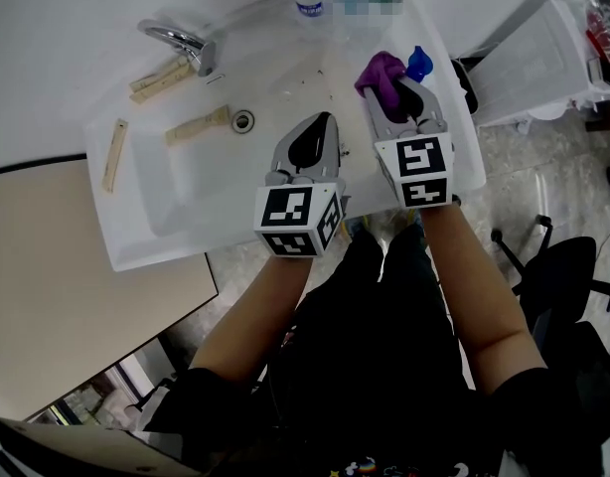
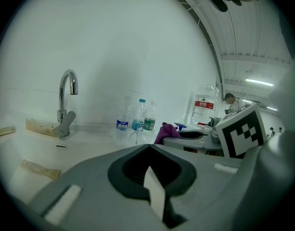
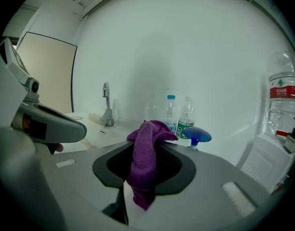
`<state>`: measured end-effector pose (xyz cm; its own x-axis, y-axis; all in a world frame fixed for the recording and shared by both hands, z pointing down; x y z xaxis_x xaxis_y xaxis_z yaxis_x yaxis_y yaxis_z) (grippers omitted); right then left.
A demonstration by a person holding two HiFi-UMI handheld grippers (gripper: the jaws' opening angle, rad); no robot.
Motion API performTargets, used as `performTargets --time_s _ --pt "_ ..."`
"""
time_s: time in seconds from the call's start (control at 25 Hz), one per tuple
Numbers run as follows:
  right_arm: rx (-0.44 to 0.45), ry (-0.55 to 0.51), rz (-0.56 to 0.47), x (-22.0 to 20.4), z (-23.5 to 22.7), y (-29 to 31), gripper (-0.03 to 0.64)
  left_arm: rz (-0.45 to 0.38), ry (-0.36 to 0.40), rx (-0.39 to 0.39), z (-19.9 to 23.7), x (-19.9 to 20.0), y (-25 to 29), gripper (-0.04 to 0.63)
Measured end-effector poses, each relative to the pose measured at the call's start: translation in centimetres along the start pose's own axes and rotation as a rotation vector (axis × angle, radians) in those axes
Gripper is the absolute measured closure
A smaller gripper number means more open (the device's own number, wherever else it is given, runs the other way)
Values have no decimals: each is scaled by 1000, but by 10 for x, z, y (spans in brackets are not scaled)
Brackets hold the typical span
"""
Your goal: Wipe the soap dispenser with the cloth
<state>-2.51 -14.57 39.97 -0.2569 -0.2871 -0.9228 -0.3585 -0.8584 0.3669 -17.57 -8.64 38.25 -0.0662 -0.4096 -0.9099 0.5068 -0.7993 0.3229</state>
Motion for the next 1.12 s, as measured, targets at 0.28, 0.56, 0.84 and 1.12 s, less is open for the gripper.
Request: performTargets --time_s 0.28,0.56,0.84,1.12 --pt "9 23 58 -24 10 13 483 23 -18 9 9 -13 0 595" --pt "21 38 172 -60 5 18 485 23 -22 6 7 -13 1 595" --pt "1 41 153 -52 -19 -28 483 -13 -21 -7 -9 -2 -2 595" --pt "-11 34 208 -69 -50 -68 483 -12 -23 -42 -43 -1 8 595"
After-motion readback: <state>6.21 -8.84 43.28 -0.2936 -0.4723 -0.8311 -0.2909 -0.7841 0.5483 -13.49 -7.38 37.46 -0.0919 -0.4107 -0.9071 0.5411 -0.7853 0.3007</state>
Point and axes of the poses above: the fingertips, and each gripper's own axes: y forward along the fingers, z to its left, x out of its top, the point moved 9 cm from there along -y, backward along the fingers, and after that the axes turned 7 degrees about -x, right-handed, at the moved point
